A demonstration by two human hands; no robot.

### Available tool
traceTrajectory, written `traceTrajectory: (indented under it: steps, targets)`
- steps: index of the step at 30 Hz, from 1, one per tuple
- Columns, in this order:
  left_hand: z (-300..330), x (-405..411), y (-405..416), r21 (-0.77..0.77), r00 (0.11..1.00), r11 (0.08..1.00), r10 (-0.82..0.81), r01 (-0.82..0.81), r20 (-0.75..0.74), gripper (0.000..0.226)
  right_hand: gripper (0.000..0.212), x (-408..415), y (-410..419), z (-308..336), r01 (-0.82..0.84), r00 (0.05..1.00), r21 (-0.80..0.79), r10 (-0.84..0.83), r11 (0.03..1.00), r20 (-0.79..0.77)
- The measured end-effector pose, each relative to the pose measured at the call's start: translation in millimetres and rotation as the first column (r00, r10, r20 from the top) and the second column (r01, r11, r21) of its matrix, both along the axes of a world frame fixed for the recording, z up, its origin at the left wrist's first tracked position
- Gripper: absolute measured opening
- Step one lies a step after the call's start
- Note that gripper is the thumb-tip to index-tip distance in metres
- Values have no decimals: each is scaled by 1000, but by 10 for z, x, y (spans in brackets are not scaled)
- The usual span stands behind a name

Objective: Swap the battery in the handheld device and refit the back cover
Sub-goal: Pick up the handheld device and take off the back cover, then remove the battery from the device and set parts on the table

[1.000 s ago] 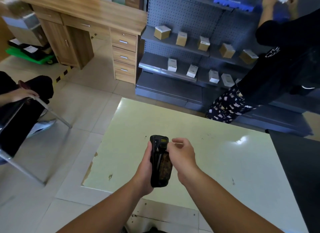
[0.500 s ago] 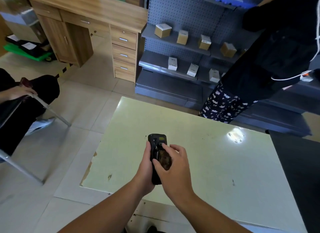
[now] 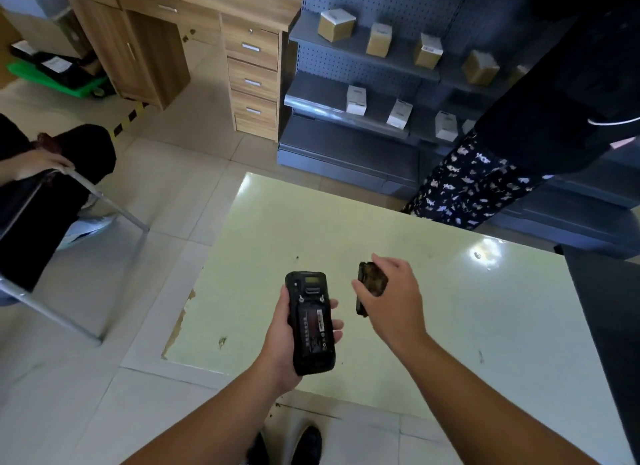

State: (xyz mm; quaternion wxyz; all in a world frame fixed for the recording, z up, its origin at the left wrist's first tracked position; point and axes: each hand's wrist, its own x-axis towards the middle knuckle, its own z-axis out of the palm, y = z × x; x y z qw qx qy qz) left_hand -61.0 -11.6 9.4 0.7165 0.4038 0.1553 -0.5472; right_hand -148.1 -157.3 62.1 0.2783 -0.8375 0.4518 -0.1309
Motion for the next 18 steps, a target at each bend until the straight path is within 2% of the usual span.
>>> traceTrajectory:
  steps: [3,7,11,15,16,17,18]
  targets:
    - [-117,51,-4,9,1000,1000,-23,23,-18,79,53,-127,-136,-550,-56,957,-11,51,998,-285]
    - [-226,103,-34,6,998,999,-52,52,-46,79,48,-224,-220,-1194,-132,887,-30,104,991,-449]
    - [-295,92,-11,7,996,998,-63,63,-59,78,48,-348,-147,-1621,-204,842,-95,125,974,-525]
    - [-271,53,37,26,995,996,-84,85,-47,79,58,-430,-76,-1656,-326,767,-165,158,931,-622]
    - [-249,35,47,33,995,995,-91,93,-45,78,61,-405,-81,-1571,-313,770,-141,164,939,-617]
    - [-216,17,57,43,994,994,-100,102,-40,78,63,-359,-79,-1424,-286,812,-112,178,952,-556]
    - [-180,4,68,54,994,993,-107,108,-33,77,63,-316,-68,-1220,-274,880,-88,213,958,-423]
